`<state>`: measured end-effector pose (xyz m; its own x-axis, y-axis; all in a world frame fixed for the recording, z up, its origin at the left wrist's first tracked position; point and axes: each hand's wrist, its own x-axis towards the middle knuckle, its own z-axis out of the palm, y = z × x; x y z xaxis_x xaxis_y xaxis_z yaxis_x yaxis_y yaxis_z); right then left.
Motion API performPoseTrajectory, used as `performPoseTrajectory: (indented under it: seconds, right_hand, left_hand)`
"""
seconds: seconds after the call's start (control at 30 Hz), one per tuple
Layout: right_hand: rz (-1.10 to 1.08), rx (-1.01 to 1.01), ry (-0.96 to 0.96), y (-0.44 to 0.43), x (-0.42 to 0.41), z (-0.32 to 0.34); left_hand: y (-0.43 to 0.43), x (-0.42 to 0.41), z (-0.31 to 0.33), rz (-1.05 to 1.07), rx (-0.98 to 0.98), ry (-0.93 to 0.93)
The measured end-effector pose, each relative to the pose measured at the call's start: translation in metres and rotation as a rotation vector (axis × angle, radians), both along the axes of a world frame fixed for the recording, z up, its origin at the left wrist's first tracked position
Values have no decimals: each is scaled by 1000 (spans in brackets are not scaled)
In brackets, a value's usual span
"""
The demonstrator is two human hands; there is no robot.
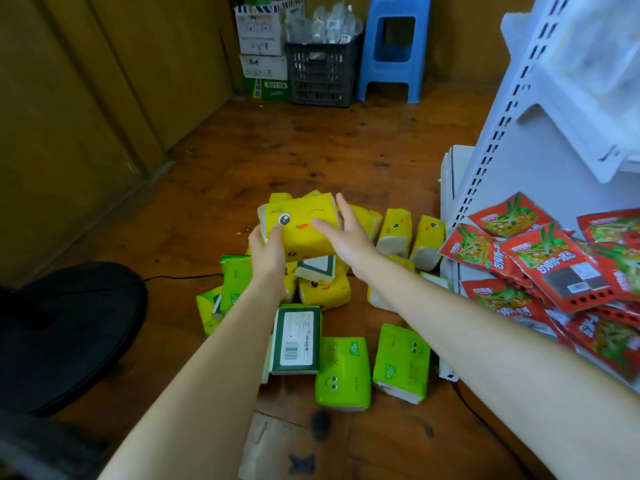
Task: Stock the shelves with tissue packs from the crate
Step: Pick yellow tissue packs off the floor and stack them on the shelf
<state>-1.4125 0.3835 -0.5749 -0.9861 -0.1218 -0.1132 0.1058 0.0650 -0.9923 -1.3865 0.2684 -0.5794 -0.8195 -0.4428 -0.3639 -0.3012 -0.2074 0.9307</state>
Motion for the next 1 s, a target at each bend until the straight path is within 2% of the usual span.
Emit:
performPoseTrajectory:
  seconds: [0.13,0.23,0.33,0.43,0.53,0.63,0.77,1.0]
  right_hand:
    - [-19,46,160,6,8,31]
    - [-70,154,252,18,13,44]
    - [-102,216,267,34,13,62]
    - [-81,330,307,46,15,90]
    - [-95,403,429,52,17,130]
    - [-90,397,557,56,21,181]
    - [-122,382,678,75,34,249]
    - [-231,368,837,189,84,343]
  left_hand:
    - [5,-16,30,-54,63,14]
    - [11,-31,45,-195,3,6]
    - [21,-32,55,-341,-29,27]
    - [28,-25,76,-398,-39,76]
    - [32,-19,117,-410,-68,214]
    - [36,-10,171,-385,-100,443]
    - [54,10,242,-322,-74,634]
    - [152,62,322,-458,-205,906]
